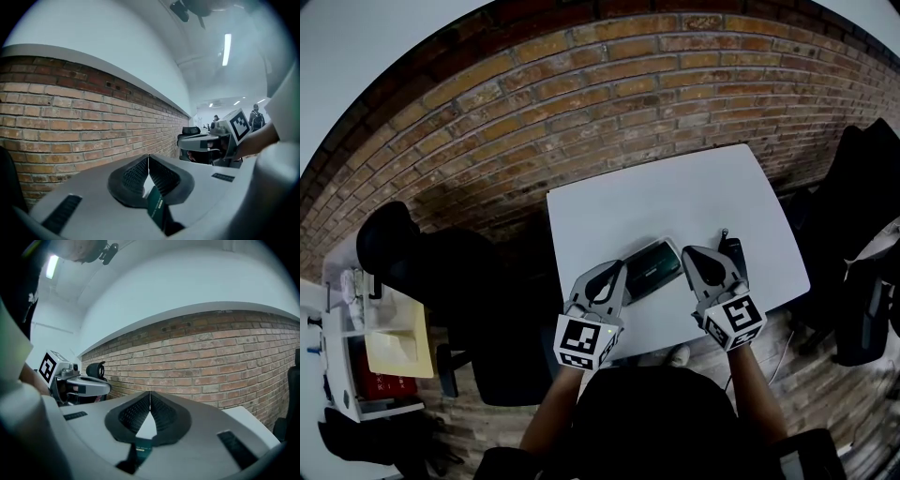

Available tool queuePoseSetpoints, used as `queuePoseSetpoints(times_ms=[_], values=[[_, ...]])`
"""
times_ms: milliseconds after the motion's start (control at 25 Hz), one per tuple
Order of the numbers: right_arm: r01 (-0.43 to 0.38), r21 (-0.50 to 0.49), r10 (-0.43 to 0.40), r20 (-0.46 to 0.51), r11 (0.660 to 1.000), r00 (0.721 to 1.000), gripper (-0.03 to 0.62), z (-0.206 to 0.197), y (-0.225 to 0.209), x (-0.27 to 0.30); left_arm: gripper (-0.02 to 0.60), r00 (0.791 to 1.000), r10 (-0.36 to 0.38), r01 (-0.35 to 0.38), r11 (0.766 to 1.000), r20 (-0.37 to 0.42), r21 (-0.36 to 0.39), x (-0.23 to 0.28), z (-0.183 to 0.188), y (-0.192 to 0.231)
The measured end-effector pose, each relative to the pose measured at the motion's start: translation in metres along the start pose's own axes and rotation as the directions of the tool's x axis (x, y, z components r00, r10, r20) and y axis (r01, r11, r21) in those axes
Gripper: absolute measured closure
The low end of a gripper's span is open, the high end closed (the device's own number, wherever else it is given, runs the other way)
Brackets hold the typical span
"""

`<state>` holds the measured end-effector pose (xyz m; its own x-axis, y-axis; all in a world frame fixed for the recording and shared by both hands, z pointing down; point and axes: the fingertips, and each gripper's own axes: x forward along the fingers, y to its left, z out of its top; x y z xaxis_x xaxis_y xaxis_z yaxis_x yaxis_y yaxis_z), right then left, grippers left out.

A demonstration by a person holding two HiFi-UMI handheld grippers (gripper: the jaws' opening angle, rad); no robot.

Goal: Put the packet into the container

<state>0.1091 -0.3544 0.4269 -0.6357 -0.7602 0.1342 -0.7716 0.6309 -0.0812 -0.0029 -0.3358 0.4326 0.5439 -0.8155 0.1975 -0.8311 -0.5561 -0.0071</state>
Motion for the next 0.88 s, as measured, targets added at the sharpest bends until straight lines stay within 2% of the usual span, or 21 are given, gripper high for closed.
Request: queuePoseSetpoints(times_ms=[360,720,880], values=[[-0.001,-0.007,0.001,0.037,1.000,0.999,0.589,0.010,0.013,-0.002,0.574,0.996,0.076,-0.074,0.996,0.042,-0.052,-0.015,0.002,0.011],[-0.003,-0.014,0.003,0.032,1.000,0.999,0.589,0.010,0.018,-0.007,0.574,0.996,0.064,-0.060,0.995,0.056,-0.078,-0.023,0.002,0.007],[-0.013,-0.035,0.012,-0.021,0.999,1.000,0.589,0.006,0.023,-0.009,0.574,0.996,0.063,-0.059,0.995,0.058,-0.078,-0.025,0.000,0.007]])
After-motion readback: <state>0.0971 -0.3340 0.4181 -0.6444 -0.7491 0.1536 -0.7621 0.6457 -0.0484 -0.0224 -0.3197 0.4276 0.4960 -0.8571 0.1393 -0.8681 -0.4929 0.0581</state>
